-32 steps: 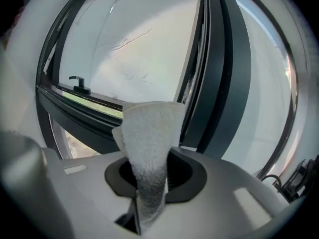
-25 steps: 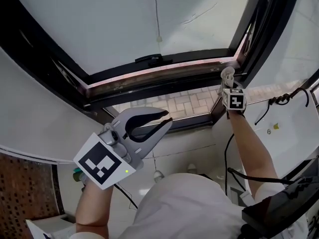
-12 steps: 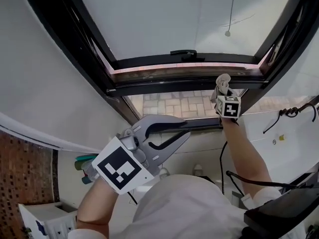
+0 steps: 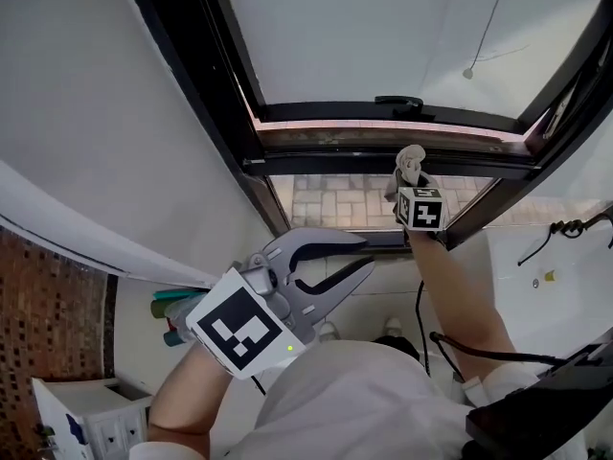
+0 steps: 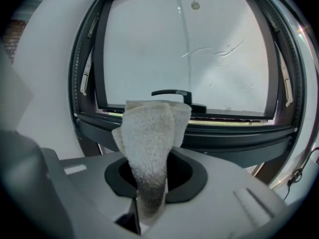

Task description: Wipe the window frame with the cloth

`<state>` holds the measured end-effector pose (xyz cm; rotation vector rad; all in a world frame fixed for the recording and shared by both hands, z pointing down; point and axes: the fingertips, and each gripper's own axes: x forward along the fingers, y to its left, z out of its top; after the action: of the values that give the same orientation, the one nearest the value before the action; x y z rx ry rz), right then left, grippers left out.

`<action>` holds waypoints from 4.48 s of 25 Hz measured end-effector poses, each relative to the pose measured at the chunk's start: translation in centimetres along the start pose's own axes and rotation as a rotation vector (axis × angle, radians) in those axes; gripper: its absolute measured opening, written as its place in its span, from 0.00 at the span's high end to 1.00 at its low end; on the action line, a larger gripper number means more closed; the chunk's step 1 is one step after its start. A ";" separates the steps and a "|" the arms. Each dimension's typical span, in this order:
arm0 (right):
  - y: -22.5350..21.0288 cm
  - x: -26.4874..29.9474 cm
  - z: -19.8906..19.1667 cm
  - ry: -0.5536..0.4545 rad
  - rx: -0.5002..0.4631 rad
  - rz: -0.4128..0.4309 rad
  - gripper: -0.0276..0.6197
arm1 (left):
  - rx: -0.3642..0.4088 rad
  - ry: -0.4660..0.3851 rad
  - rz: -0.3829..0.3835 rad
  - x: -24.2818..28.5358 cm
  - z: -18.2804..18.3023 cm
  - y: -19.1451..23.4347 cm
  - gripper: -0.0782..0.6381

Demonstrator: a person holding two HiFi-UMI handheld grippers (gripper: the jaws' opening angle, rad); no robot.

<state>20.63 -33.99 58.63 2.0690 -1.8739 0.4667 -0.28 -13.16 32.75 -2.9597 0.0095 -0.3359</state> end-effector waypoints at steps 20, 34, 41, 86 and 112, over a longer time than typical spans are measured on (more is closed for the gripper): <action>21.5 4.6 2.2 0.003 -0.035 0.249 0.84 | -0.046 0.017 0.088 -6.7 -2.2 1.6 0.79; 30.9 6.5 3.1 0.018 -0.103 0.415 0.84 | -0.076 0.029 0.165 -8.3 -3.3 2.5 0.80; 30.8 5.4 3.0 0.034 -0.197 0.461 0.84 | -0.079 0.019 0.184 -8.9 -3.2 2.5 0.79; 34.1 -10.9 45.5 -0.068 -1.378 0.392 0.84 | 0.069 -0.014 -0.033 -7.0 4.4 -1.0 0.79; 31.2 -23.5 65.4 -0.488 -1.274 0.050 0.84 | 0.070 -0.028 -0.027 -7.0 4.4 -3.0 0.79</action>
<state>-10.42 -44.57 -10.13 1.2453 -1.6616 -1.0605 -6.16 -9.34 27.46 -2.8970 -0.0443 -0.2918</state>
